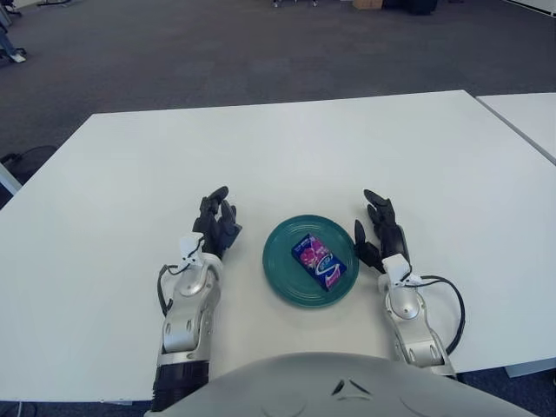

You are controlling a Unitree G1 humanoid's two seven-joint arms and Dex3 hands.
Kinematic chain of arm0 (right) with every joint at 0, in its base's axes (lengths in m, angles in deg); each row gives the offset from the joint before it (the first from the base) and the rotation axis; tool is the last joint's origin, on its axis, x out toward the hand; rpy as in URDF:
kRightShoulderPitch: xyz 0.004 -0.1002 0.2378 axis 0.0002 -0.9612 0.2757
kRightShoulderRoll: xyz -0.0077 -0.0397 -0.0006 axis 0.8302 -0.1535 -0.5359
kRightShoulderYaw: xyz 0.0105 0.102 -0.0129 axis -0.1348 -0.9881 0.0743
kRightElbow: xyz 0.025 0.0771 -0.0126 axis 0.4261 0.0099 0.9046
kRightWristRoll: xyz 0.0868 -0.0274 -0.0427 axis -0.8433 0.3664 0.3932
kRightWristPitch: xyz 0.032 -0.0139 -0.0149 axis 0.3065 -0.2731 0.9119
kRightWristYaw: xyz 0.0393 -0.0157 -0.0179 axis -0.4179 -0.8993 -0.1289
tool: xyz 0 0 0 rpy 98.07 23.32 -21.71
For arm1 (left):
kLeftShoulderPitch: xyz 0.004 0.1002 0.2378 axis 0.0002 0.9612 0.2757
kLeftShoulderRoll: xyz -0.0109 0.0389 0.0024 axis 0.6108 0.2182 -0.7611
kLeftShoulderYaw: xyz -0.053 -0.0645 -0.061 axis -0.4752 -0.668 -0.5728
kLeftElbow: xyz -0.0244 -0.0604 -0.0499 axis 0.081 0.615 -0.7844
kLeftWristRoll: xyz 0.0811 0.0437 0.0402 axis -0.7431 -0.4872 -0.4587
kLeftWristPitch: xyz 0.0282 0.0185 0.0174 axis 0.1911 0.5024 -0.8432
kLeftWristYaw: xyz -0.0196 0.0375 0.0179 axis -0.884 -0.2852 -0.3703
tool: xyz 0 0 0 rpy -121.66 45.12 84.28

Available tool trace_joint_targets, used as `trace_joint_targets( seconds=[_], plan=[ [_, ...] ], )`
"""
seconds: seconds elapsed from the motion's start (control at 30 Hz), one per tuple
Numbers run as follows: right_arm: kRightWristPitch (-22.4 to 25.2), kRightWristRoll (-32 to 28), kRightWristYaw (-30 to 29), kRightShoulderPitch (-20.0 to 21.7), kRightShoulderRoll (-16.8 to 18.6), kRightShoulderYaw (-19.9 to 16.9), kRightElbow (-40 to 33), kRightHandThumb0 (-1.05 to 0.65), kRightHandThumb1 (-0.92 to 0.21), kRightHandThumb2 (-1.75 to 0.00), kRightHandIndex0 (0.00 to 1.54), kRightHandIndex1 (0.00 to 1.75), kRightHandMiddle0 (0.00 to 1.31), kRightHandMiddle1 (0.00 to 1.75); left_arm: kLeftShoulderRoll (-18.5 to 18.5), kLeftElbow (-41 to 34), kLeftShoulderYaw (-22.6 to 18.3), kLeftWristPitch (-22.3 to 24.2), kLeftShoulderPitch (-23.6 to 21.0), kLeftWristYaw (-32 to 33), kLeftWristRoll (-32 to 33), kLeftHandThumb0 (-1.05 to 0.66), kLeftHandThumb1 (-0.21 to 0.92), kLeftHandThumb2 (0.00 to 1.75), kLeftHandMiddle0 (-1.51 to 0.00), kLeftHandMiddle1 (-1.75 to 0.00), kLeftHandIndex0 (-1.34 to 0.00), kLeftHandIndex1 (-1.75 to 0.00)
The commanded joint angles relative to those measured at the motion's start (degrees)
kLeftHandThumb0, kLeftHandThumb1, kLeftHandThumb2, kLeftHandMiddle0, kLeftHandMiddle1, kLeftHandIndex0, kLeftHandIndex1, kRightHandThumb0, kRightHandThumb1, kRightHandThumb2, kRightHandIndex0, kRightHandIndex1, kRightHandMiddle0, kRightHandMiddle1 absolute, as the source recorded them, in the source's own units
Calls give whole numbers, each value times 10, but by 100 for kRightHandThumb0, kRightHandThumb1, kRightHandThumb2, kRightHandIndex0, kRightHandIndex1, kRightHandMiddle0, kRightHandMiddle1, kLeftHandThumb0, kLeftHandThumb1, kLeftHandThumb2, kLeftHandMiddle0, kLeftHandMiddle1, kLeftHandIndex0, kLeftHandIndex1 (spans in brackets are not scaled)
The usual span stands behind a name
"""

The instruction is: Put the gum into the plate.

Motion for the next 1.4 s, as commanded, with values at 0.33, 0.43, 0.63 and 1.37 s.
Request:
trace_joint_targets(
  seconds=[0.33,0.43,0.63,1.37],
  plan=[
    [4,56,-9,-10,-35,15,-6,-81,-92,-79,28,0,0,54,3,-9,31,-42,58,-25,5,-89,92,98,-66,-13,-27,-78],
    [4,85,-17,-8,-50,19,-2,-86,-92,-80,28,0,0,54,8,29,35,-84,68,-29,-6,-88,92,98,-65,-12,-29,-78],
    [11,114,-27,-7,-62,24,-2,-90,-92,-81,31,1,0,55,14,70,37,-135,69,-36,-12,-88,92,96,-62,-11,-30,-78],
    [20,150,-49,-1,-74,34,3,-93,-92,-82,29,0,0,53,30,101,41,-199,63,-81,8,-88,92,93,-55,-5,-24,-74]
  ],
)
